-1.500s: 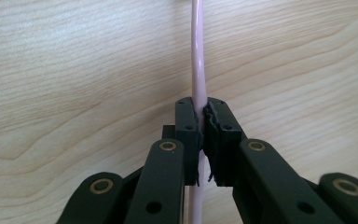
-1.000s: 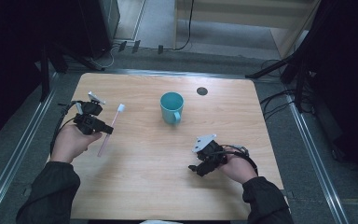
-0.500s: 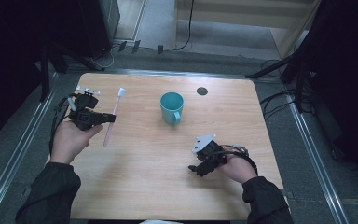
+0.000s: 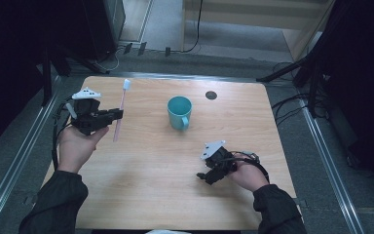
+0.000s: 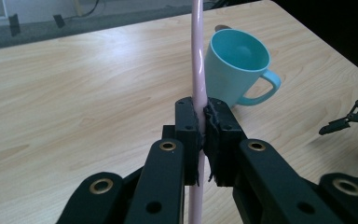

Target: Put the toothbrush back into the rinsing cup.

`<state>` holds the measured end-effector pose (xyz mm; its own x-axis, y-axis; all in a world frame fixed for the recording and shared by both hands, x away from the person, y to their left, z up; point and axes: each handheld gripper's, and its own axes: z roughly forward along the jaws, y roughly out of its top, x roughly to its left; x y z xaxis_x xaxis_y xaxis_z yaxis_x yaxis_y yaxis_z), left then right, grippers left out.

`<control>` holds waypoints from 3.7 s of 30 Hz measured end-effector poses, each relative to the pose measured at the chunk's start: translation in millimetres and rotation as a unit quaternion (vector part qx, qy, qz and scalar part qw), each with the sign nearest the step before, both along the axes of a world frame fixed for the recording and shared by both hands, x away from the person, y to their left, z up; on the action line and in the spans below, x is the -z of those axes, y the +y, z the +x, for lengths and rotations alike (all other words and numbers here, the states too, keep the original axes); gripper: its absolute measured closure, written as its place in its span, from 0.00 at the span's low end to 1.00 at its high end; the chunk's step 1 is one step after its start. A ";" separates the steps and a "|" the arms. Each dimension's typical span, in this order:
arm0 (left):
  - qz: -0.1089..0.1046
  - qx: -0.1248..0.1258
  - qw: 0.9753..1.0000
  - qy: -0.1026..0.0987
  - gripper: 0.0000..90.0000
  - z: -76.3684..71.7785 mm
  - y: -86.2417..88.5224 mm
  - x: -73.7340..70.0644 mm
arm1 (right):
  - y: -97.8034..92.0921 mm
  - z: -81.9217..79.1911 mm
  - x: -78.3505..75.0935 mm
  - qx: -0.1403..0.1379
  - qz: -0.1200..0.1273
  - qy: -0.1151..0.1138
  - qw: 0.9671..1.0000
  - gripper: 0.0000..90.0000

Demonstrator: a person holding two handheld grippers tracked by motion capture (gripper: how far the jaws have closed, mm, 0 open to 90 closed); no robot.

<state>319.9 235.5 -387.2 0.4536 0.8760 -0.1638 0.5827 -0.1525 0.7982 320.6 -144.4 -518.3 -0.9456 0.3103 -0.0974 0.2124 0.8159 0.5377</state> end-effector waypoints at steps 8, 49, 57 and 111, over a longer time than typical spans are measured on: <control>-0.011 -0.009 0.997 -0.078 0.94 -8.8 -9.9 -4.5 | -0.2 -0.1 0.0 0.001 0.000 0.001 1.000 0.20; -0.036 0.048 0.990 -0.127 0.94 63.4 -96.4 -15.6 | 0.6 -1.4 -1.1 -0.005 0.004 -0.001 1.000 0.20; -0.044 0.057 0.990 -0.125 0.94 77.3 -112.1 -20.1 | 1.2 -1.8 -1.5 -0.009 0.005 -0.002 1.000 0.20; 0.009 0.060 0.998 -0.027 0.94 117.8 -150.7 62.5 | 5.4 -2.6 0.1 -0.021 0.000 -0.002 1.000 0.20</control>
